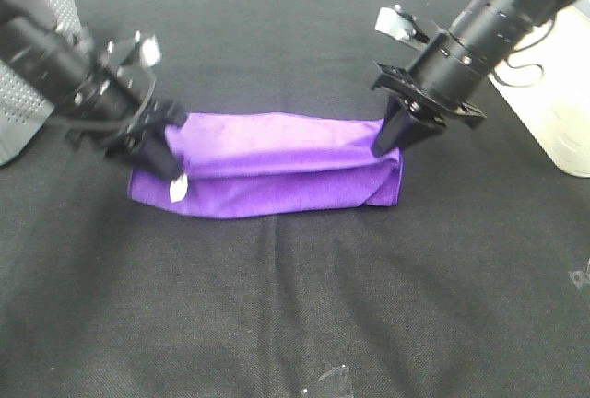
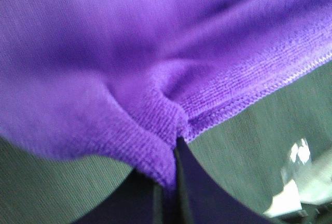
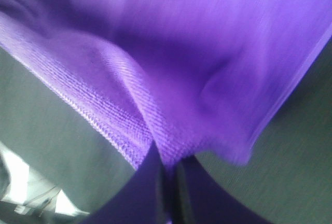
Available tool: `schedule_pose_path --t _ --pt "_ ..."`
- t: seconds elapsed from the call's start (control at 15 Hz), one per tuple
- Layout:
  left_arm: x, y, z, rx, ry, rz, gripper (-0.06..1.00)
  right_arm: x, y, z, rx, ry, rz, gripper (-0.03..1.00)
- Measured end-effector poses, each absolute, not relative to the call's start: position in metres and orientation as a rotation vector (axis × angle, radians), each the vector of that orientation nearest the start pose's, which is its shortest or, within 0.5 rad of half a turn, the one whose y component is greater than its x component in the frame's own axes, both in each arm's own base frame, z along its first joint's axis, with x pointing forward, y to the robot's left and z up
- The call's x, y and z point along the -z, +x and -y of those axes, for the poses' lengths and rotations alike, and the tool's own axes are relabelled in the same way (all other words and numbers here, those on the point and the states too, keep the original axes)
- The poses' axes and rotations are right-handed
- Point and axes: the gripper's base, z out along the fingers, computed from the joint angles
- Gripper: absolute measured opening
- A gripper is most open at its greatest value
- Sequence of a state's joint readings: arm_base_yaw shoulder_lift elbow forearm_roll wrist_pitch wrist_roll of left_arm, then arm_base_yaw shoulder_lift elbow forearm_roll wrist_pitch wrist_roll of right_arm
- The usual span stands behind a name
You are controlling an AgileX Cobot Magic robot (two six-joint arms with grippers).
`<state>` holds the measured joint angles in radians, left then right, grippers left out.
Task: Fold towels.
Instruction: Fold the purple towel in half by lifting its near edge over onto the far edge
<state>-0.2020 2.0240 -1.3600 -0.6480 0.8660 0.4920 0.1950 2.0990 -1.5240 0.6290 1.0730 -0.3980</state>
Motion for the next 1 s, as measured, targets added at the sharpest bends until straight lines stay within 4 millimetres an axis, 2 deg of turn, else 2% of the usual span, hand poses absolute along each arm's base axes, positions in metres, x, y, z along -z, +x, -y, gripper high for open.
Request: schedule_pose_path --t 0.2,0.47,0.67,1.0 --pt "-0.163 0.416 0.127 0.704 0.442 -2.763 0.0 -0.166 0.429 -0.131 -0.786 -0.427 -2.893 0.01" --pt "-0.15 0.442 0.121 0.681 0.409 -2.74 0.0 -0.158 0.464 -0.135 -0.737 -0.389 -2.848 0.01" --pt "-0.142 0.458 0.118 0.669 0.412 -2.716 0.0 -0.147 0.478 -0.136 -0.709 -0.375 -2.817 0.01" --pt "-0.137 0.474 0.12 0.653 0.413 -2.675 0.0 -0.147 0.49 -0.134 -0.644 -0.33 -2.727 0.01"
